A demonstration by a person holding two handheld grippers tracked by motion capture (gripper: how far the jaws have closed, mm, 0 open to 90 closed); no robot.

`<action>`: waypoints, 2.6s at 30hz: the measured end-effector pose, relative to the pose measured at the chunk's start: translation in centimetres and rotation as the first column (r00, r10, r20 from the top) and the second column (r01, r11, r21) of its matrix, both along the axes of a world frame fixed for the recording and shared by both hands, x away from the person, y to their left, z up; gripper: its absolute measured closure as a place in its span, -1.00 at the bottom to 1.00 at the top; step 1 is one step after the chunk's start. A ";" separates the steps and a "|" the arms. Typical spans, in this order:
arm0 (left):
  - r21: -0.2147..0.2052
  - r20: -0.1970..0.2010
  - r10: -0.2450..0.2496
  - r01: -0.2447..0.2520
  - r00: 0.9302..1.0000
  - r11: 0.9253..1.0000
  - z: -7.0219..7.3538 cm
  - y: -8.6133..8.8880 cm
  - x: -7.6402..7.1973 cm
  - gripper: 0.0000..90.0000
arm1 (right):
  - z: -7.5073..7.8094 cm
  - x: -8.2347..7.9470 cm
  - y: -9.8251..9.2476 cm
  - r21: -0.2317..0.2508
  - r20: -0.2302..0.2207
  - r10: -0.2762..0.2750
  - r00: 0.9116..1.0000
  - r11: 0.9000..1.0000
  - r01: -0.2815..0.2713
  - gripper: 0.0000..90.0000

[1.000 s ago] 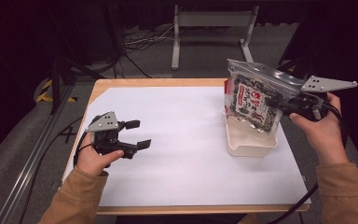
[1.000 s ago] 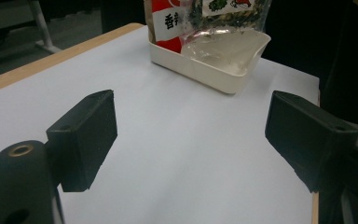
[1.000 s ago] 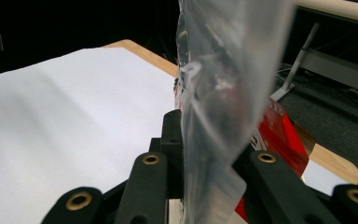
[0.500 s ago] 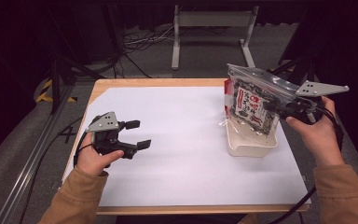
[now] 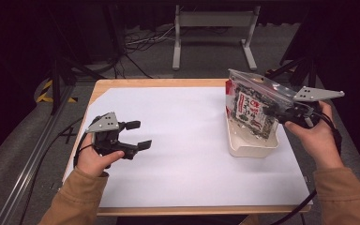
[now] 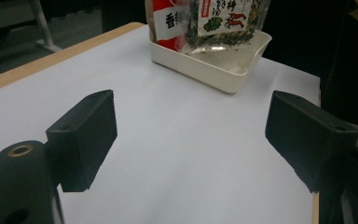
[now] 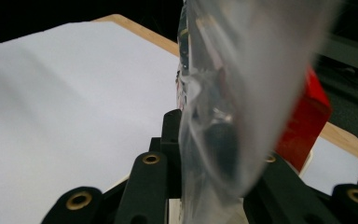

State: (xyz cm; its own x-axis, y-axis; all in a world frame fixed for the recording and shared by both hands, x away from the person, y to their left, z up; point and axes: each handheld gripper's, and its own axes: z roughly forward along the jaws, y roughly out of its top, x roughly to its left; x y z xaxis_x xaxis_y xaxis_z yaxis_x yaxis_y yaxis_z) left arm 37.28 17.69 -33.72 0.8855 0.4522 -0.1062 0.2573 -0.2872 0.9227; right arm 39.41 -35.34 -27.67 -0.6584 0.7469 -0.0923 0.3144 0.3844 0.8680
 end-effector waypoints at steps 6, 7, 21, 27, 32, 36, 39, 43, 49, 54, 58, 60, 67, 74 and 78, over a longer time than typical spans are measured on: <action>0.001 -0.002 0.001 -0.001 1.000 1.000 0.0 0.0 0.0 -0.62 | -0.8 0.2 0.1 0.001 -0.007 0.003 1.000 1.000 -0.003 0.67; 0.001 -0.002 0.000 0.000 1.000 1.000 0.0 0.0 0.0 -0.62 | -0.9 0.2 0.0 0.001 -0.008 0.004 1.000 1.000 -0.004 0.67; 0.006 -0.001 -0.003 0.003 1.000 1.000 0.0 0.0 0.0 -0.62 | -3.0 0.2 0.1 0.024 -0.047 -0.022 0.999 0.999 0.023 0.67; 0.007 -0.008 -0.004 0.004 1.000 1.000 -0.2 -0.2 0.0 -0.62 | -3.6 0.1 -0.3 0.037 -0.046 -0.021 0.999 0.999 0.023 0.67; 0.009 -0.009 -0.006 0.006 1.000 1.000 -0.2 -0.2 0.0 -0.62 | -4.1 -0.1 -0.7 0.060 -0.040 -0.030 0.999 0.998 0.032 0.67; 0.009 -0.013 -0.003 0.004 1.000 1.000 -0.3 -0.1 0.0 -0.62 | -4.3 -0.1 -1.3 0.093 -0.027 -0.043 0.999 0.995 0.045 0.65; 0.006 -0.013 -0.007 0.007 1.000 1.000 -0.3 -0.1 -0.1 -0.62 | -4.2 -0.1 -1.4 0.097 -0.016 -0.064 0.998 0.993 0.065 0.58; 0.001 -0.009 0.003 -0.003 1.000 1.000 -0.2 0.2 -0.4 -0.62 | -3.6 -0.4 -1.5 0.134 0.003 -0.078 0.997 0.988 0.077 0.28; 0.011 -0.027 0.026 -0.026 0.999 1.000 -0.9 1.1 -1.1 -0.65 | -3.3 -1.6 -2.2 0.164 0.035 -0.125 0.992 0.979 0.118 -0.20; 0.013 -0.034 0.045 -0.044 0.998 0.999 -1.3 1.7 -1.4 -0.65 | -3.2 -2.8 -2.7 0.148 0.051 -0.128 0.990 0.982 0.120 -0.30; 0.016 -0.030 0.056 -0.055 0.998 0.998 -1.6 2.1 -1.8 -0.65 | -3.2 -3.6 -2.8 0.137 0.057 -0.123 0.991 0.984 0.114 -0.33; 0.017 -0.033 0.061 -0.060 0.998 0.998 -1.8 2.3 -2.0 -0.65 | -3.3 -4.3 -2.8 0.127 0.053 -0.120 0.991 0.985 0.113 -0.35; 0.023 -0.029 0.063 -0.062 0.998 0.998 -2.6 3.0 -2.8 -0.65 | -4.3 -6.7 -3.0 0.102 0.073 -0.112 0.991 0.989 0.104 -0.37; 0.004 -0.017 0.074 -0.074 0.997 0.997 -3.6 3.6 -3.2 -0.66 | -5.8 -7.9 -2.6 0.126 0.086 -0.056 0.995 0.991 0.045 -0.38; -0.012 -0.011 0.075 -0.076 0.997 0.997 -4.0 3.9 -3.3 -0.66 | -7.2 -8.1 -2.0 0.137 0.086 -0.016 0.996 0.991 0.004 -0.38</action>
